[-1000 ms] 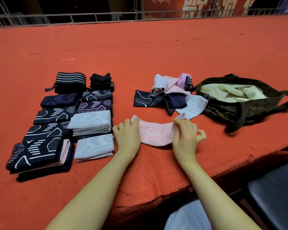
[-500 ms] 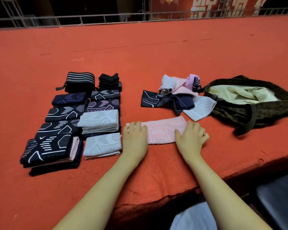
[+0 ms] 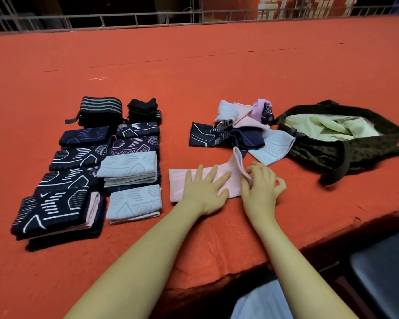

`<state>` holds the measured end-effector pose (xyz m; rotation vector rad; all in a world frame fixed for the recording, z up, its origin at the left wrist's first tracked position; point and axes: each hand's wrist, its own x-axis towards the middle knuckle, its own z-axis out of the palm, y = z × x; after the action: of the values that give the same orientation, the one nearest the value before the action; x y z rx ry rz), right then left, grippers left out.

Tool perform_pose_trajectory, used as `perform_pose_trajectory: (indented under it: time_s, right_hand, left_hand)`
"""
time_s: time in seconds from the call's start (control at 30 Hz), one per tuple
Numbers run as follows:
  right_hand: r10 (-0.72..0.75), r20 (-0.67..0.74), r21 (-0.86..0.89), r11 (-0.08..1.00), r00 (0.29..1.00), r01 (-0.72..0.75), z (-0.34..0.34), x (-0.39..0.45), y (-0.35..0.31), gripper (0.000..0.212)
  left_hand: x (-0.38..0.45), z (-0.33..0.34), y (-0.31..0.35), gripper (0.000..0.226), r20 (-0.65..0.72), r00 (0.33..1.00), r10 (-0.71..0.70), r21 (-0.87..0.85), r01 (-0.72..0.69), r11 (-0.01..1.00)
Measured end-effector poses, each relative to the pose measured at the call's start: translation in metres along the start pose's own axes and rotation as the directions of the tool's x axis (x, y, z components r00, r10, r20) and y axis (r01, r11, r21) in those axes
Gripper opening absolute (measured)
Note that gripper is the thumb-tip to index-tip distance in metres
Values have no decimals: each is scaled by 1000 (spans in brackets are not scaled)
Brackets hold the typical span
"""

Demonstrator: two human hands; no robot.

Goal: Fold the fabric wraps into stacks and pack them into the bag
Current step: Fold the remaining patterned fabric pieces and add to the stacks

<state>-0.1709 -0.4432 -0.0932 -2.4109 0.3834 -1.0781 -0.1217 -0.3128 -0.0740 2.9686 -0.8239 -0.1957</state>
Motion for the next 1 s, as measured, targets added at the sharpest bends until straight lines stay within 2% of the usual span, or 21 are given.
perform_pose_trajectory:
  time_s: [0.2, 0.3, 0.4, 0.5, 0.6, 0.7, 0.83, 1.0]
  right_hand:
    - [-76, 36, 127, 989, 996, 71, -4, -2, -4, 8]
    - [-148, 113, 209, 970, 983, 122, -3, -1, -8, 9]
    - [-265, 209, 241, 947, 941, 213, 2, -2, -11, 13]
    - [-285, 336, 243, 947, 898, 210, 10, -3, -18, 15]
    - [-284, 401, 203, 955, 871, 217, 15, -4, -29, 20]
    - [-338, 493, 165, 941, 801, 295, 17, -6, -30, 17]
    - [-368, 501, 176, 930, 783, 324, 14, -7, -28, 47]
    - [-334, 513, 248, 940, 791, 236, 12, -6, -30, 44]
  left_hand:
    - [9, -3, -8, 59, 20, 999, 41, 56, -42, 998]
    - [-2, 0, -11, 54, -89, 996, -8, -14, 6, 1000]
    - [-19, 4, -24, 54, -151, 979, -135, -37, 131, 991]
    - [-30, -2, -40, 63, -164, 967, -195, 47, 205, 978]
    - [-31, -9, -44, 60, -188, 963, -192, 121, 217, 969]
    - [-27, -14, -44, 50, -207, 964, -168, 174, 205, 963]
    - [-19, -24, -42, 43, -182, 970, -159, 236, 201, 951]
    - [-11, -30, -56, 46, -163, 975, -154, 262, 193, 946]
